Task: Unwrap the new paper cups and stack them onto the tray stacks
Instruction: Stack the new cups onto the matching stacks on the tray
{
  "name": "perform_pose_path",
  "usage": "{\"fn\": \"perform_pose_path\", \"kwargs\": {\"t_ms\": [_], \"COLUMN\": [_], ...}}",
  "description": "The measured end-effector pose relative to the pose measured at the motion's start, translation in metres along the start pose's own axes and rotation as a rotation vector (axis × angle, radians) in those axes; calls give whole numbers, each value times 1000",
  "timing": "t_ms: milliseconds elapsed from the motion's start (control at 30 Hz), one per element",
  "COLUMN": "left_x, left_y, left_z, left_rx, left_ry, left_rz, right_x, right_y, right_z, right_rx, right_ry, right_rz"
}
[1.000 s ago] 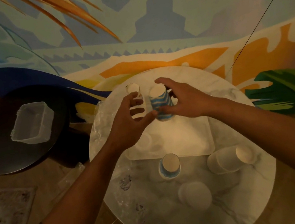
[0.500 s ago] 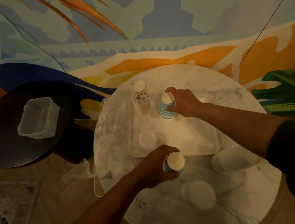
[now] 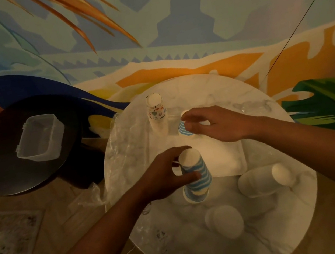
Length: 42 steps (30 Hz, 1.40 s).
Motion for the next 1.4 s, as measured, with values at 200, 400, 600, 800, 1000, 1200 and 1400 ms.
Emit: {"fn": "perform_pose_path", "kwargs": {"t_ms": [200, 400, 600, 800, 1000, 1200, 1400], "left_x": [-31, -40, -26, 24, 62, 48, 25], "left_y": [-6, -24, 4, 34, 37, 29, 14], "left_z": [9, 16, 7, -9, -14, -14, -12], "left_rx": [-102, -23, -134, -128, -37, -25, -9], "left_ry": [-103, -156, -62, 91, 176, 70, 26], "left_rz": [-101, 5, 72, 169, 182, 129, 71], "right_x": [12, 2, -36, -48, -19, 14, 8], "right_y": [26, 35, 11, -32, -80, -112, -48], "right_z": [-29, -28, -3, 43, 76, 85, 59], "right_rx": [-47, -96, -30, 49, 156, 270, 98], "right_ry": [29, -110, -246, -321, -234, -47, -88], "right_rz": [49, -77, -114, -221, -278, -348, -397]}}
Point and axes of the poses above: each hand's wrist, its own z-axis towards the middle knuckle, its own x-axis out of the palm, y = z × x, the point moved 10 cm from there along z, towards the middle knuckle, and after that the axes turned 7 degrees about y, right-handed, at the moved point
